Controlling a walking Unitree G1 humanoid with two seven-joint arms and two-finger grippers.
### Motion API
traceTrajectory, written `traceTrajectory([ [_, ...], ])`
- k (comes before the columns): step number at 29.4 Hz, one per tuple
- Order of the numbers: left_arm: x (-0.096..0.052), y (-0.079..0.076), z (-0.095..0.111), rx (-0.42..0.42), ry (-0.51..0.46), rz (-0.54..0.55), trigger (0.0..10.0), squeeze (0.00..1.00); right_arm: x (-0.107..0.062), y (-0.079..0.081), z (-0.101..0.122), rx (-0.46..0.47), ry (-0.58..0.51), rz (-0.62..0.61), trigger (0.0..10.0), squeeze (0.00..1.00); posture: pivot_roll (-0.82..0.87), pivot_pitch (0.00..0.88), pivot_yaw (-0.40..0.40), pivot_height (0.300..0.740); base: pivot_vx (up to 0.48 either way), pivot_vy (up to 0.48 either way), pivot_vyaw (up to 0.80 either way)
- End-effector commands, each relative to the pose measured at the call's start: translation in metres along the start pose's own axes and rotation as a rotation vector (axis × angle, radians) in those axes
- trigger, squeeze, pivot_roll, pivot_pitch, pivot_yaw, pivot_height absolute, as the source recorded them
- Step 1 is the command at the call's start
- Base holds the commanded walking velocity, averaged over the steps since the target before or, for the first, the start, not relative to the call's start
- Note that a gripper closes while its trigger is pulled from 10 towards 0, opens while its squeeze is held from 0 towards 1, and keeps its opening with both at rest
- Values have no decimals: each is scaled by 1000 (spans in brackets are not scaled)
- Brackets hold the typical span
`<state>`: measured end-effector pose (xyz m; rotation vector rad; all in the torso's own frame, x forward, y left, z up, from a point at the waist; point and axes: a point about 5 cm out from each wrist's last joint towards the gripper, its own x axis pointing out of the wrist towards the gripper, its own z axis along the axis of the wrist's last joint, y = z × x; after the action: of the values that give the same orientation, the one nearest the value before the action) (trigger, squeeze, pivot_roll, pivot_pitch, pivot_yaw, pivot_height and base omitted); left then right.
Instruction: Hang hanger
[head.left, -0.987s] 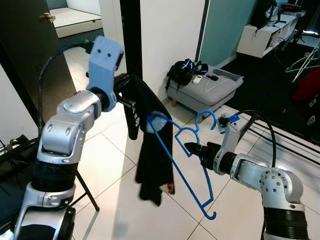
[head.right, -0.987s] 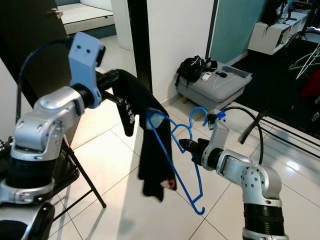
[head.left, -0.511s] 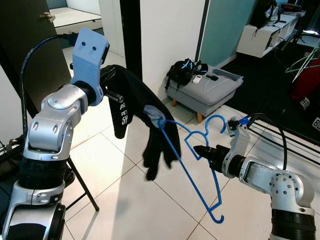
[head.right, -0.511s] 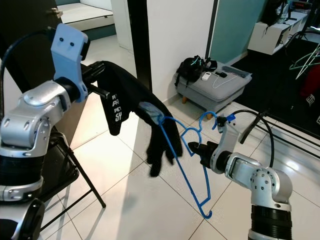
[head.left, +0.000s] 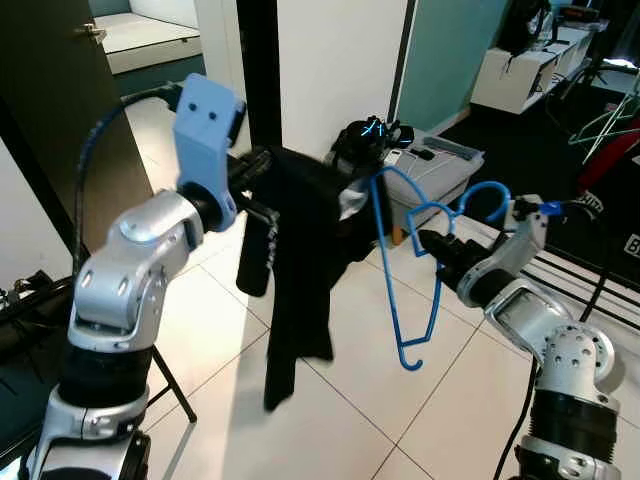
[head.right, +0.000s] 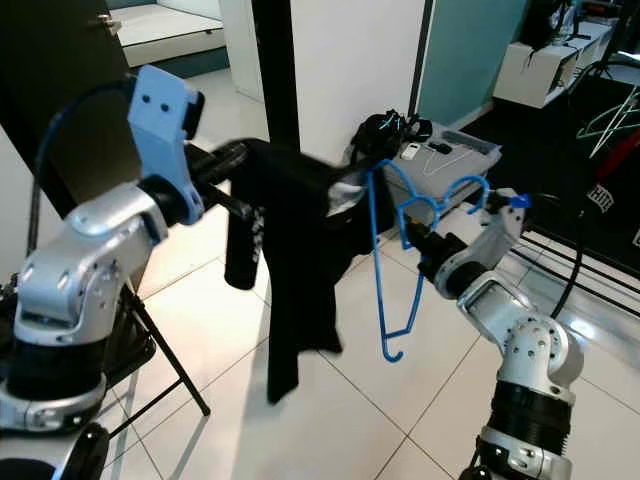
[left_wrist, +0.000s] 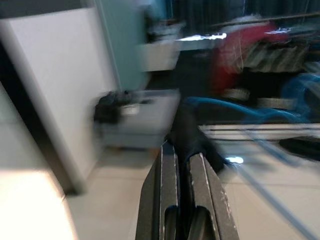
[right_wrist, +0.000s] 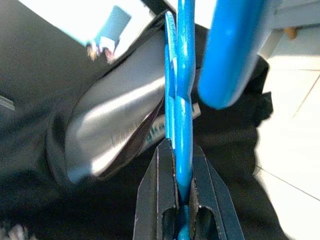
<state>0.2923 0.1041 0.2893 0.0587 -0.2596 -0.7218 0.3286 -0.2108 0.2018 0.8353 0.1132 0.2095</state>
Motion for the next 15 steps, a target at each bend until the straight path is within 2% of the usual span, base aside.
traceTrajectory([
  [1,-6,-39,-9,-27,18,-247,10000,0,4,-3,8,88,-78,-19,10000,0,-17,36,-28,740,0,0,0],
  [2,-11,-52,-14,-25,37,-328,10000,0,6,-4,8,119,-91,-27,10000,0,-17,36,-28,740,0,0,0],
  [3,-11,-52,-14,-25,37,-328,10000,0,6,-4,8,119,-91,-27,10000,0,-17,36,-28,740,0,0,0],
  [4,-18,-72,-26,-32,73,-425,10000,0,11,-2,6,157,-100,-32,10000,0,-8,36,-28,740,0,0,0],
  [8,-20,-85,-34,-67,76,-462,10000,0,17,4,3,203,-112,-17,10000,0,-2,33,-28,740,0,0,0],
  [13,-21,-89,-38,-90,70,-482,10000,0,21,7,2,242,-131,-11,10000,0,0,30,-29,740,0,0,0],
  [15,-26,-98,-43,-80,91,-544,10000,0,27,11,0,271,-135,-9,10000,0,5,27,-28,740,0,0,0],
])
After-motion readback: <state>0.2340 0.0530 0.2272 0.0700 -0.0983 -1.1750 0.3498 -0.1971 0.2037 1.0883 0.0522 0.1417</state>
